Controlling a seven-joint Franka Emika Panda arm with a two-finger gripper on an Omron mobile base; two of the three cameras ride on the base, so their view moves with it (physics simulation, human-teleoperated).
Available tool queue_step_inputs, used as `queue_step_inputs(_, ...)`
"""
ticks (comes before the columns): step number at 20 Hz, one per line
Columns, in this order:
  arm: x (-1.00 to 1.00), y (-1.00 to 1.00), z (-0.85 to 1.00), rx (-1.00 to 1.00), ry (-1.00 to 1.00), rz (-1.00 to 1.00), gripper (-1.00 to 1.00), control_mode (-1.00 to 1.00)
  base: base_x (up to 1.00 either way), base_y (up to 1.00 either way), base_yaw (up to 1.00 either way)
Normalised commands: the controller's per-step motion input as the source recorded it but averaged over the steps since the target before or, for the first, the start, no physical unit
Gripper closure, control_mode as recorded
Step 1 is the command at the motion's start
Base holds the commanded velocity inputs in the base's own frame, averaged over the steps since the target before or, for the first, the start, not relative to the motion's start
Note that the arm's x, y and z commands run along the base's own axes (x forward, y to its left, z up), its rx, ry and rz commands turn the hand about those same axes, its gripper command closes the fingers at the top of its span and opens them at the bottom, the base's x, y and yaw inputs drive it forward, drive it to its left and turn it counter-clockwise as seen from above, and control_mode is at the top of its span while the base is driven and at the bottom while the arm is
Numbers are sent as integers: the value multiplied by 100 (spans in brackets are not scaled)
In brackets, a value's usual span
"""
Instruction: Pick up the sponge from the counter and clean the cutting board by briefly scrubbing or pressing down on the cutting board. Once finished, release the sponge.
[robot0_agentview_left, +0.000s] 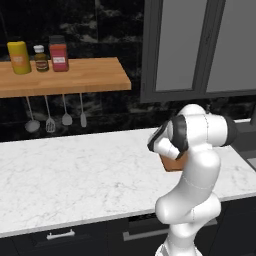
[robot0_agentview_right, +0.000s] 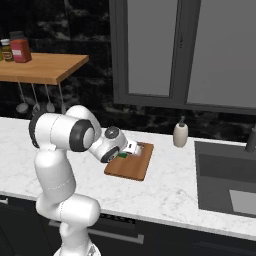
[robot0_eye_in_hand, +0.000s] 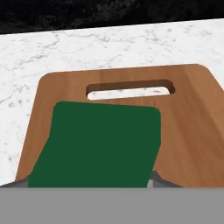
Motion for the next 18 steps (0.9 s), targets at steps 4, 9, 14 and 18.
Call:
queue_step_inputs(4, -92, -29, -37, 0, -1, 0, 100, -100, 0, 0, 0)
queue_step_inputs(9, -95, -30, -31, 0, 0, 0, 100, -100, 0, 0, 0)
queue_step_inputs(14, -40, -36, -36, 0, 0, 0, 100, -100, 0, 0, 0)
queue_step_inputs(18, 6, -16, -32, 0, -4, 0, 100, -100, 0, 0, 0)
